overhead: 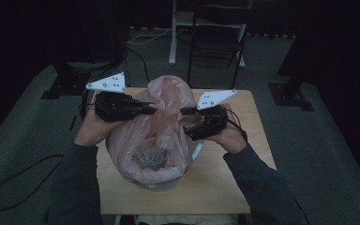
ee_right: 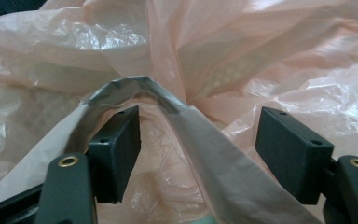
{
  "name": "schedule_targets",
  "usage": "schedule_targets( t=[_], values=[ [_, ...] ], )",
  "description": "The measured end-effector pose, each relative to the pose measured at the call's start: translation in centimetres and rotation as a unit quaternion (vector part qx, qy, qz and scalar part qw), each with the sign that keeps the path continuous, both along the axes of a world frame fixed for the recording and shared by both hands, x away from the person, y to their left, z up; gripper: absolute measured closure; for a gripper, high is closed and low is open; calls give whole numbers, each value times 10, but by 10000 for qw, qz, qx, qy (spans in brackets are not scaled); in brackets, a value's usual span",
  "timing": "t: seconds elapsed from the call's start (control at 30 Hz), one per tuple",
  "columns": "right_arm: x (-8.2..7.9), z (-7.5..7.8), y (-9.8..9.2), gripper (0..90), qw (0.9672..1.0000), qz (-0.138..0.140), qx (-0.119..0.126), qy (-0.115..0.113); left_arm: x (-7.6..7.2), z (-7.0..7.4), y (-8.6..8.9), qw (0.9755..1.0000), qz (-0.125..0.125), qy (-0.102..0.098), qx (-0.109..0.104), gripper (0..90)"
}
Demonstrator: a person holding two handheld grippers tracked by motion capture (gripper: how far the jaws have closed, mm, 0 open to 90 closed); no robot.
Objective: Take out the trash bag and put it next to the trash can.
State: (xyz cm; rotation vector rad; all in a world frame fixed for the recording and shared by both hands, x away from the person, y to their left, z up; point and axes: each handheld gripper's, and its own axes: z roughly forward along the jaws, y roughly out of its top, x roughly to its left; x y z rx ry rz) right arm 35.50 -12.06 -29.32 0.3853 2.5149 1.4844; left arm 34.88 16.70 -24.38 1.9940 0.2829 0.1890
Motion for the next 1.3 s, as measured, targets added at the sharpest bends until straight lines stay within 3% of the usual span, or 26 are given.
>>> schedule_targets(
  t=[0.27, 0.5, 0.57, 0.63, 0.67, 0.7, 0.77, 0.83, 1.13, 1.3],
  values=[
    [2, 4, 22, 270, 9997, 156, -113, -119, 4, 1, -12, 9996, -224, 108, -137, 864],
    [3, 5, 38, 282, 9994, 289, -14, -187, 7, 1, -21, 9976, -436, 296, -446, 862],
    [4, 4, 41, 349, 9994, 300, -10, -171, 8, 1, -21, 9964, -512, 346, -584, 862],
    [6, 3, 43, 507, 9992, 391, 69, -101, 9, 1, -20, 9948, -567, 416, -743, 861],
    [8, 3, 44, 689, 9984, 542, 175, 22, 10, 0, -19, 9942, -581, 440, -793, 856],
    [8, 3, 44, 689, 9984, 542, 175, 22, 11, 0, -19, 9941, -571, 451, -809, 856],
    [7, 2, 46, 853, 9986, 519, 118, 27, 12, -2, -17, 9941, -512, 476, -827, 846],
    [7, 1, 47, 891, 9985, 542, 23, 27, 12, -3, -14, 9949, -435, 453, -784, 824],
    [7, 0, 40, 897, 9988, 482, -100, 0, 7, -1, 5, 9971, 2, 297, -707, 650],
    [2, 3, 30, 896, 9986, 526, 5, -10, 4, -2, 21, 9969, 214, 257, -714, 602]
  ],
)
